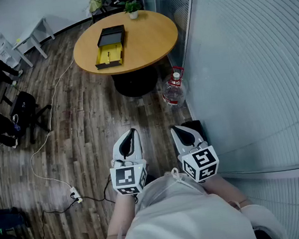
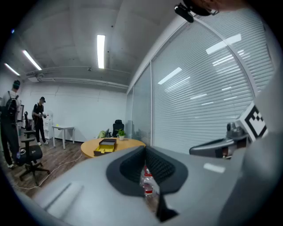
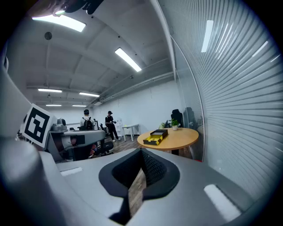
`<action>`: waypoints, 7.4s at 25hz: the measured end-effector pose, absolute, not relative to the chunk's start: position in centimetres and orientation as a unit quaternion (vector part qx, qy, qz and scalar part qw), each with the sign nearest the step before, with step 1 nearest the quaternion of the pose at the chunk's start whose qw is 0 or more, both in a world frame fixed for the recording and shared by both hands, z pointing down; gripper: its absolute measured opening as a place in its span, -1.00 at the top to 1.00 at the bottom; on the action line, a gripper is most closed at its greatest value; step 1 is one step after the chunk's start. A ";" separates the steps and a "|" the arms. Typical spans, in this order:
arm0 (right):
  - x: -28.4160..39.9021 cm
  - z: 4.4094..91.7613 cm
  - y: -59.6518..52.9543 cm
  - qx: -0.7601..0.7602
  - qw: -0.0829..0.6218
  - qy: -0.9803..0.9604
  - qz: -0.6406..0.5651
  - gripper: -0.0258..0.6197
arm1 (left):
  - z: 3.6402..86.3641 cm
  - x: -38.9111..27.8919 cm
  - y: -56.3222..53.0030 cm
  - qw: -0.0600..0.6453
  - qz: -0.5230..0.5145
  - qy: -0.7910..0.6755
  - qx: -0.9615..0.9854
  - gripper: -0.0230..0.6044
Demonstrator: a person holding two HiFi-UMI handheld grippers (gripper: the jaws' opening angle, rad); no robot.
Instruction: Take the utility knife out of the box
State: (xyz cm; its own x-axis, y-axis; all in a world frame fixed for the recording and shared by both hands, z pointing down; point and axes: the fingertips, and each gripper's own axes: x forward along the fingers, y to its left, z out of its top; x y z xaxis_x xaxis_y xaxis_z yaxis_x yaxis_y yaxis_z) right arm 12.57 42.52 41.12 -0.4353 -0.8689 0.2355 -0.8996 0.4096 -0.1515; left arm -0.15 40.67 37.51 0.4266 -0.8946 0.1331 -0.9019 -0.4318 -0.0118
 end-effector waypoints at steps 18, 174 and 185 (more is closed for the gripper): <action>15.2 43.0 40.0 0.544 0.035 -0.821 0.170 0.92 | 38.6 1.1 37.5 0.035 0.079 -0.527 0.846 0.91; 3.6 46.1 -40.8 0.485 0.088 -0.858 0.142 0.92 | 39.4 -9.2 -41.1 0.043 0.083 -0.571 0.816 0.71; 3.8 47.0 -41.0 0.487 0.095 -0.855 0.150 0.92 | 40.5 -8.8 -41.2 0.051 0.089 -0.568 0.817 0.71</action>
